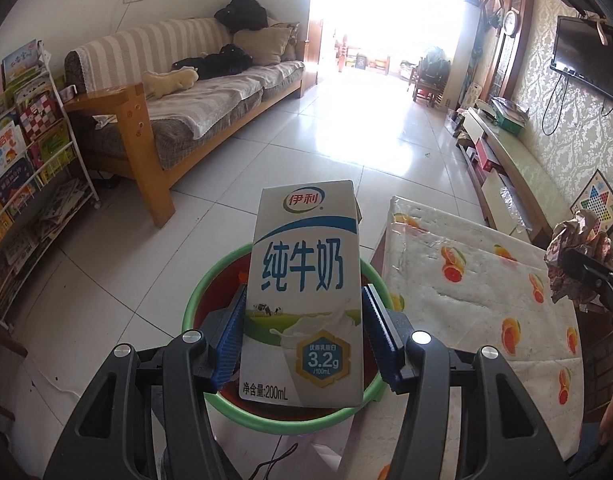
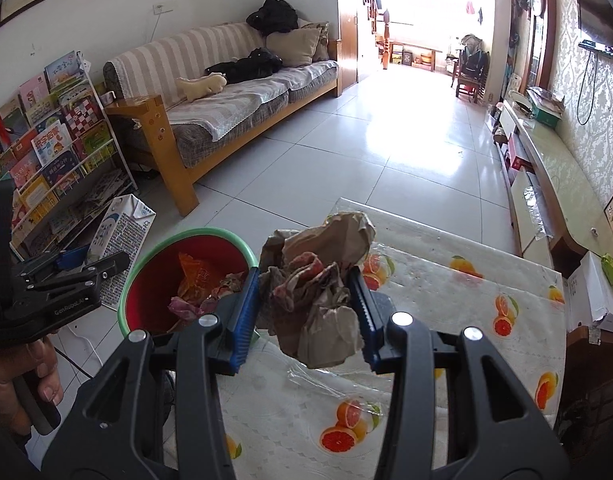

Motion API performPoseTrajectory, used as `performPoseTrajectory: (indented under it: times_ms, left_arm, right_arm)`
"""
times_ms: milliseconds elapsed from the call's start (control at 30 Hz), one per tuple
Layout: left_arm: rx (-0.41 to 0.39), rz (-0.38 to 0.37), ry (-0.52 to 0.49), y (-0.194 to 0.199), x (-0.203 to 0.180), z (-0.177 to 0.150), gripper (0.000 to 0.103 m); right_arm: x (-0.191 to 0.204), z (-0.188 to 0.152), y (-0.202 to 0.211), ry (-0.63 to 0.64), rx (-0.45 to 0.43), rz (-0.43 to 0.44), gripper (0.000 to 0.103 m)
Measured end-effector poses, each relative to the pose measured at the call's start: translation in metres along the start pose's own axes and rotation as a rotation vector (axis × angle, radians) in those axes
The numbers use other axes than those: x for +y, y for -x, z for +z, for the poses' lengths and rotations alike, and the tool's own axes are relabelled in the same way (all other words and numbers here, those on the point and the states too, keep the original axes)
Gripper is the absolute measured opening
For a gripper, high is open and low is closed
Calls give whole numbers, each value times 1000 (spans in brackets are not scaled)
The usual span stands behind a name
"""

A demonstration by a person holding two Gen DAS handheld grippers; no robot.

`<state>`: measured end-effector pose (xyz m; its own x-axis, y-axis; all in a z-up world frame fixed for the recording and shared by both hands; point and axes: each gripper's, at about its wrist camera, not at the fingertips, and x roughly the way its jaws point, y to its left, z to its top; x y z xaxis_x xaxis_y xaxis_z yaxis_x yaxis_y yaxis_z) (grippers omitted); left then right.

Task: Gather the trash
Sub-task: 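Carry the milk carton and brown paper over the red bin and release both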

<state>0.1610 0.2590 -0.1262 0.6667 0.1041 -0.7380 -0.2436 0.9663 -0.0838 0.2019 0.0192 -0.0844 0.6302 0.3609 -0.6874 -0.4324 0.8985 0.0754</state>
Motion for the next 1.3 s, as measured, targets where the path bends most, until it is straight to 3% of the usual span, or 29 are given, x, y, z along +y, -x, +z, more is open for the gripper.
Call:
performPoseTrajectory:
  times_ms: [100, 167, 200, 400, 467, 1000, 1300]
  left_arm:
    - [32, -6, 6, -13, 11, 0, 58]
    - [18, -5, 24, -13, 16, 0, 81]
    - [9, -7, 31, -12, 18, -1, 85]
    - [-25, 23, 54, 0, 29, -4, 86]
    - [-40, 33, 62, 6, 32, -5, 95]
    - [-97, 111, 158, 34, 87, -14, 95]
    - [-88, 119, 180, 26, 95, -21, 95]
  right_arm:
    - [10, 2, -8, 10, 10, 11, 42]
    - [16, 1, -13, 17, 15, 17, 42]
    - [19, 2, -15, 21, 18, 19, 42]
    - [37, 4, -27, 52, 35, 43, 42]
    - [46, 5, -31, 66, 41, 56, 42]
    - [135, 11, -87, 182, 92, 166, 43]
    - [150, 10, -110, 210, 112, 178, 44]
